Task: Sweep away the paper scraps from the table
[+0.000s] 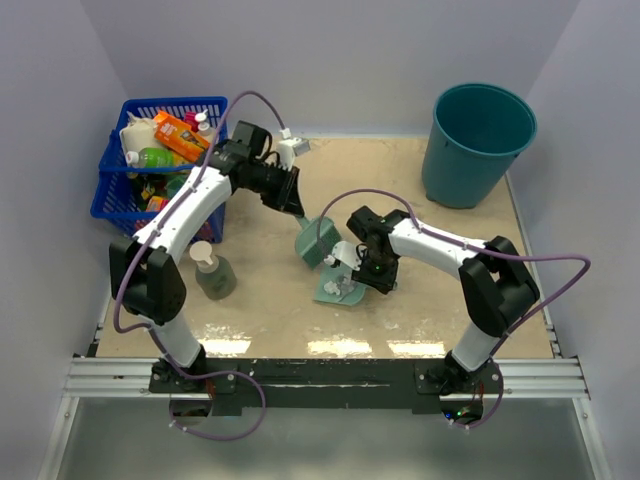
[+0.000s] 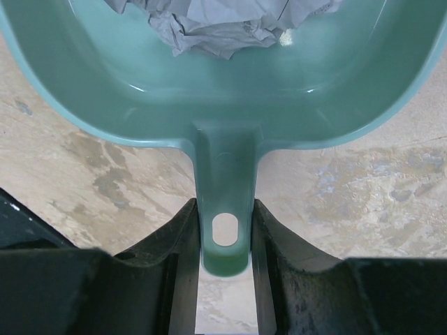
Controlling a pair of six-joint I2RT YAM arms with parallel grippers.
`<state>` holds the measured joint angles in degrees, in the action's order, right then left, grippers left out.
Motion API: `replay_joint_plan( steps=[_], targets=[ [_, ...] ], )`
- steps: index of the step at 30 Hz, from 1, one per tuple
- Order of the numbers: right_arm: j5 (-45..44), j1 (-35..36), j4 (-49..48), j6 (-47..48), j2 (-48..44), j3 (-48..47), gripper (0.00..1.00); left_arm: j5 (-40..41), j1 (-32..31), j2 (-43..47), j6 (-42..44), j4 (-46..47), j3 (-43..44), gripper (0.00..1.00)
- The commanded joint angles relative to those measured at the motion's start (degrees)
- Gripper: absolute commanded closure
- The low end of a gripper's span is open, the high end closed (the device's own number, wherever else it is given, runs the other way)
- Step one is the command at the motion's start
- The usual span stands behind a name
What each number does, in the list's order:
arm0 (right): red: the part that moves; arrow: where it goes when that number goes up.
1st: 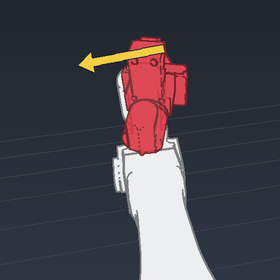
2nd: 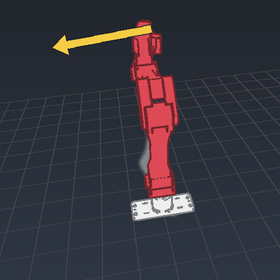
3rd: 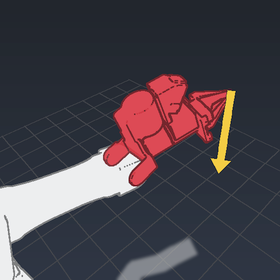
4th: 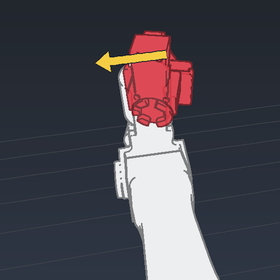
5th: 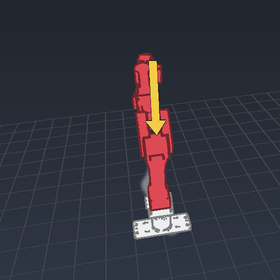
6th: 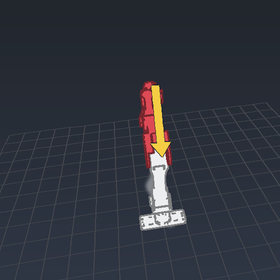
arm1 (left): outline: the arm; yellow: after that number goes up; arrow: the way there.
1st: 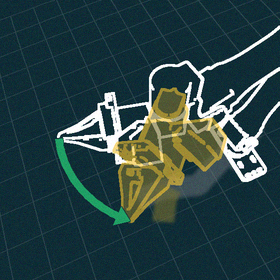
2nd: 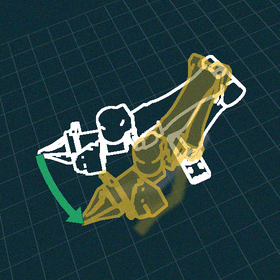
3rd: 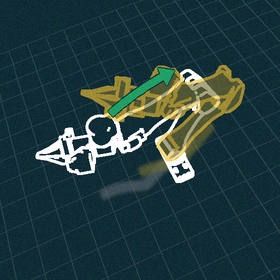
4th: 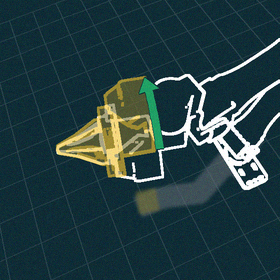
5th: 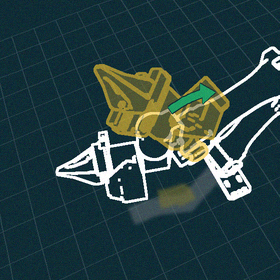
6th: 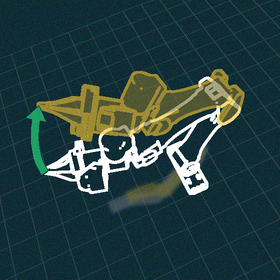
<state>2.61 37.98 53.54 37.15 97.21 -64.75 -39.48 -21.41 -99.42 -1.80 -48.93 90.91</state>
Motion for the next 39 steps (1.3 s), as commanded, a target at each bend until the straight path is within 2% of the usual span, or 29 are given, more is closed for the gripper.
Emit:
replay_joint_plan(
  steps=[1, 2, 5, 11, 16, 24, 27, 32, 35, 39],
  targets=[
    [2.0, 0.3, -3.2, -1.2, -1.1, 1.1, 1.0, 12.4, 0.3, 1.1, 6.0, 0.6, 8.4, 1.0],
    [2.4, 0.3, -3.4, -1.4, -1.0, 1.2, 1.0, 17.1, 0.3, 0.8, 6.8, 0.6, 9.2, 1.0],
    [2.7, 0.3, -4.0, -2.1, -0.7, 1.2, 1.0, 24.4, 0.4, 0.4, 8.7, 0.7, 11.7, 1.0],
    [3.6, 0.2, -5.6, -3.4, -2.2, 0.8, 1.0, 29.5, 0.5, 0.7, 11.6, 1.4, 10.5, 1.0],
    [5.8, -0.6, -10.0, -6.9, -3.9, 1.9, 1.0, 33.7, 0.8, 0.0, 9.6, 2.4, 10.7, 1.0],
    [8.4, -4.4, -12.1, -10.1, -5.4, 0.1, 1.0, 34.7, 1.0, -1.3, 9.8, 1.9, 13.8, 1.0],
    [8.8, -6.2, -11.7, -11.2, -6.2, -2.0, 1.0, 36.2, 1.2, -1.7, 6.2, 2.4, 14.8, 1.0],
    [10.2, -8.8, -10.9, -14.8, -7.9, -5.2, 1.0, 35.2, 1.3, -2.7, 5.1, 2.8, 16.2, 1.0],
    [11.0, -10.0, -12.0, -16.2, -11.1, -7.8, 1.0, 36.3, 1.3, -3.6, 4.4, 3.0, 16.2, 1.0],
    [10.7, -10.6, -8.5, -16.9, -11.1, -15.6, 1.0, 37.5, 1.3, -3.9, 3.1, 4.0, 15.3, 1.0]
  ],
)
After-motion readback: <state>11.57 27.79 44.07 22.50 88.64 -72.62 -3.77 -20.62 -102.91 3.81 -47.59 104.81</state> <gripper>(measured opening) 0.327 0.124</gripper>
